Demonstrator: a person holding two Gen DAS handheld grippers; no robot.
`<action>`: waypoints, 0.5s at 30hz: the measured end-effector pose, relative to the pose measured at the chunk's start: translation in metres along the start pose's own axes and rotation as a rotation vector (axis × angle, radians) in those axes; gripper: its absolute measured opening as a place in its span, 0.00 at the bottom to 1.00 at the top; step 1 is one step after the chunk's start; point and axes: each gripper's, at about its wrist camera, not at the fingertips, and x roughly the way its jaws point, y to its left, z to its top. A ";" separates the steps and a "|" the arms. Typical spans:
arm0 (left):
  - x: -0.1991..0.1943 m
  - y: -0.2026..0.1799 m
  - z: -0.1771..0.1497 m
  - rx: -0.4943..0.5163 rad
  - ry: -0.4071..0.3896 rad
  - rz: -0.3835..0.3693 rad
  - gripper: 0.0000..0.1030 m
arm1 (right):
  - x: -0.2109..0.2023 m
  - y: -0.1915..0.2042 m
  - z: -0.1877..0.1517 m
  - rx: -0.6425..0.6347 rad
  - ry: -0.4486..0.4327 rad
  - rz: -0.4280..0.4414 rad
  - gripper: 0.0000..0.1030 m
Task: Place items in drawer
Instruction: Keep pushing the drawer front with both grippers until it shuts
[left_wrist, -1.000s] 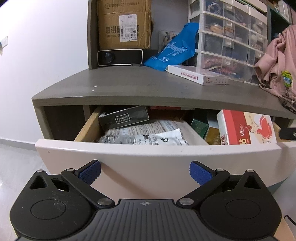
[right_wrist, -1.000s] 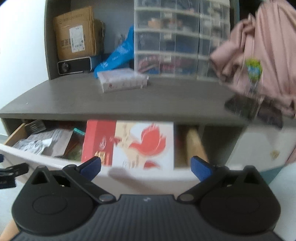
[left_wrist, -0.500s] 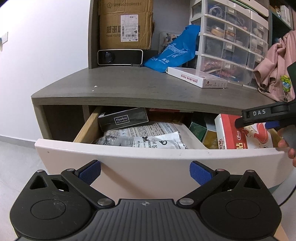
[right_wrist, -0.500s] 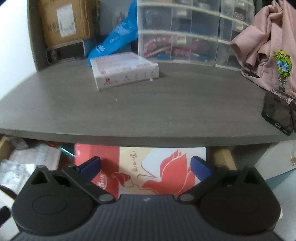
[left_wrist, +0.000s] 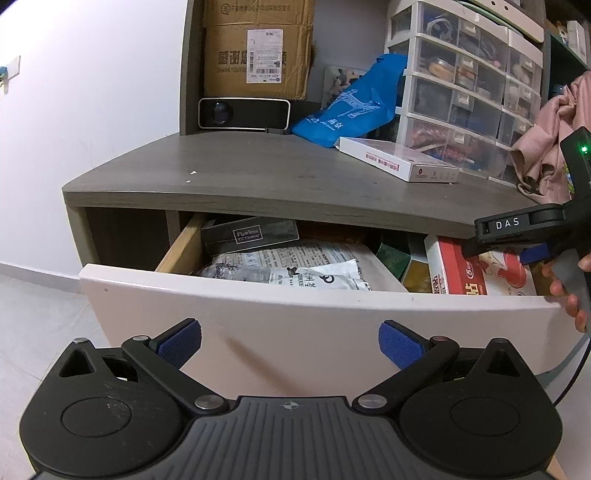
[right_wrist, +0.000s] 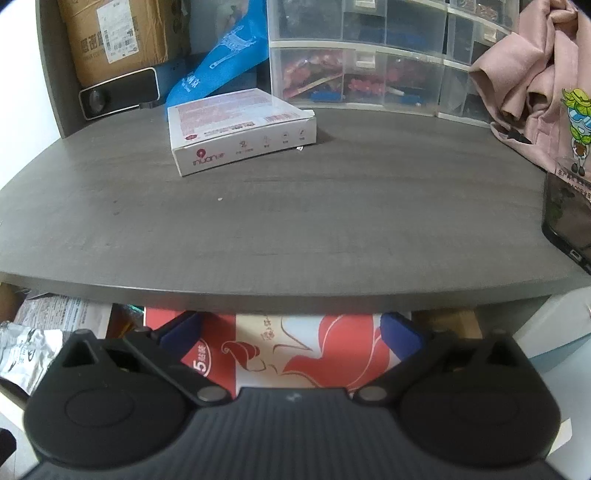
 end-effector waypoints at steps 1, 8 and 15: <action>0.000 0.000 0.000 0.001 0.001 0.001 1.00 | 0.000 0.000 0.000 0.002 0.003 0.001 1.00; 0.001 -0.001 0.002 0.006 0.001 0.007 1.00 | 0.000 0.000 0.000 0.006 0.023 0.011 1.00; 0.002 -0.001 0.004 0.005 0.000 0.019 1.00 | -0.034 -0.002 -0.021 -0.030 -0.040 -0.006 1.00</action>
